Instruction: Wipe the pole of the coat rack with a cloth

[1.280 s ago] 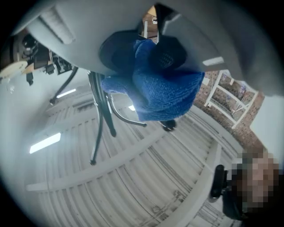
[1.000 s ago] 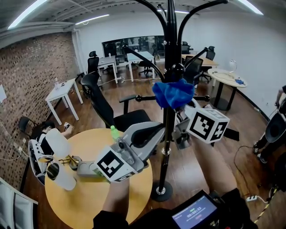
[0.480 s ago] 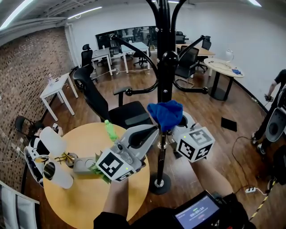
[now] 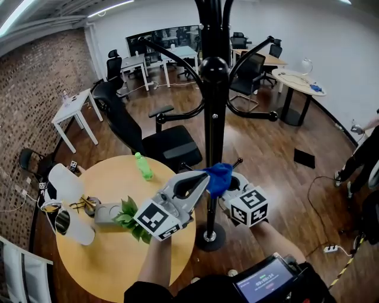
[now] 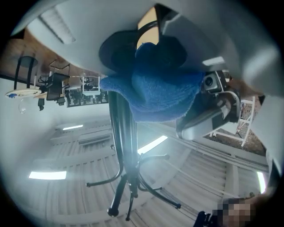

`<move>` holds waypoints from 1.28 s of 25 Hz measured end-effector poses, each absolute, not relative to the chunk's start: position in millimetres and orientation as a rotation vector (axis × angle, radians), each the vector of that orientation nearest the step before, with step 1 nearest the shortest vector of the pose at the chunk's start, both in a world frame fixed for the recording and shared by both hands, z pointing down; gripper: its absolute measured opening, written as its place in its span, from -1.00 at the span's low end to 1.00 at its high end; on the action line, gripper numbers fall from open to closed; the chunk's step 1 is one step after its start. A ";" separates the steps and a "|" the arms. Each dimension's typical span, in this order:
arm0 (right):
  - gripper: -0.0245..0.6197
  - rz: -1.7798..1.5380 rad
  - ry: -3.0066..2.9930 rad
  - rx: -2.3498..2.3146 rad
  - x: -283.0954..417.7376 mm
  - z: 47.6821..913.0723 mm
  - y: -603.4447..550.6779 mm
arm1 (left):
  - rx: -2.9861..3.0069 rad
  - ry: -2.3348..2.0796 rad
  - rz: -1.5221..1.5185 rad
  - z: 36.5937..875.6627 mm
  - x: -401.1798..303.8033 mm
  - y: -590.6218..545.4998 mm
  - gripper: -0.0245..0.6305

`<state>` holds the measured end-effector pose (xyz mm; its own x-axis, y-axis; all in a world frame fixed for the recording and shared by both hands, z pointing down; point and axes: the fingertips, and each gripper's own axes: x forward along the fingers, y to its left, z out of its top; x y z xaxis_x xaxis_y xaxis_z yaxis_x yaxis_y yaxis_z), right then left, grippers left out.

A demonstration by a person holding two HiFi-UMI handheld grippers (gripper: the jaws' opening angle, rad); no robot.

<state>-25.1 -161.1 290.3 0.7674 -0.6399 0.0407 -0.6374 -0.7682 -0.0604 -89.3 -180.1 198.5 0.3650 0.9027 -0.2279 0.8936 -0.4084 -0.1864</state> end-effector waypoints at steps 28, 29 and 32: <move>-0.76 -0.386 1.127 -2.957 -22.2 339.6 -166.5 | -2.630 -1.610 0.404 214.6 -92.6 -184.9 -0.91; -0.76 -0.330 1.118 -2.969 -21.7 323.8 -164.9 | -2.620 -1.593 0.399 214.2 -91.4 -187.1 -0.91; -0.76 -0.149 1.113 -3.003 -21.3 261.6 -162.1 | -2.616 -1.560 0.411 206.7 -90.3 -191.7 -0.91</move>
<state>-21.3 -162.1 261.6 0.7547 -0.6469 0.1094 -0.6529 -0.7569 0.0279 -90.3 -191.7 206.7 0.4499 0.8721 -0.1926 0.8539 -0.4832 -0.1933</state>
